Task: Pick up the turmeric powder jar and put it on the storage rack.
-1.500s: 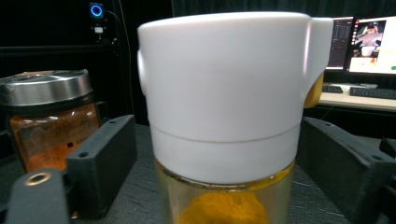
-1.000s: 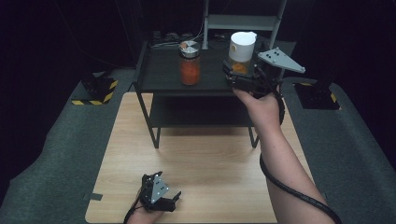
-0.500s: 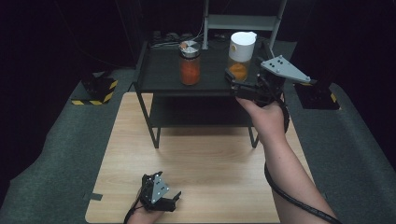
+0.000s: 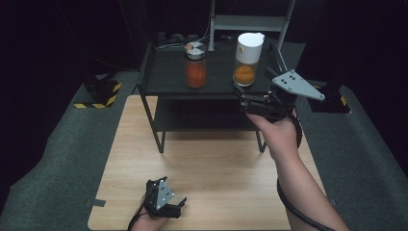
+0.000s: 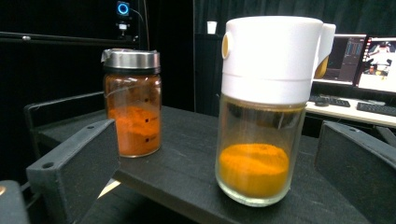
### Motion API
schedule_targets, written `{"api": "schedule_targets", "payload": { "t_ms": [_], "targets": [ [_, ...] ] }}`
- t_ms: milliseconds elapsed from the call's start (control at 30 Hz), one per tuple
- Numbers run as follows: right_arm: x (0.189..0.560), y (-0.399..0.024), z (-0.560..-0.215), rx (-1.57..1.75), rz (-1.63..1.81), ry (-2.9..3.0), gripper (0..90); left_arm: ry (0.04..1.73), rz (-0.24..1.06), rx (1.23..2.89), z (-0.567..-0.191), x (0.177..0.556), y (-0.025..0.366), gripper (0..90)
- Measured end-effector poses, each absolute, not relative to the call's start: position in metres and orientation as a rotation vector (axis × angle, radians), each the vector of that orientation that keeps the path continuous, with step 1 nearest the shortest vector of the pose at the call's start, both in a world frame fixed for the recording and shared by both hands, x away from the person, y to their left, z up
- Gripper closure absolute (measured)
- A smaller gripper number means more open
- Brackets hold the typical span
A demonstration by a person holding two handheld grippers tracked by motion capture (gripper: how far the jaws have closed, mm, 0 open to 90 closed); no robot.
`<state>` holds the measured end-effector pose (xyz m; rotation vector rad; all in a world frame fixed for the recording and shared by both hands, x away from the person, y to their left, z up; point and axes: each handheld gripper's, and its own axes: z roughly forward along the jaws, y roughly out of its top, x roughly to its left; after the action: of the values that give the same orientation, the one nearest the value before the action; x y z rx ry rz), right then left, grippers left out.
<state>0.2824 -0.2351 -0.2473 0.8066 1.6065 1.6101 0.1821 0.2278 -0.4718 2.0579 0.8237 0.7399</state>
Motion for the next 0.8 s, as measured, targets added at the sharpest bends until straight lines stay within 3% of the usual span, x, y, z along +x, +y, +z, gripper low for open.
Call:
{"api": "schedule_targets", "payload": {
  "t_ms": [800],
  "targets": [
    [0.256, -0.25, -0.289, 0.772, 1.571, 1.667, 0.0, 0.818, 0.748, 2.061, -0.472, 0.181, 0.227, 0.9]
  ]
}}
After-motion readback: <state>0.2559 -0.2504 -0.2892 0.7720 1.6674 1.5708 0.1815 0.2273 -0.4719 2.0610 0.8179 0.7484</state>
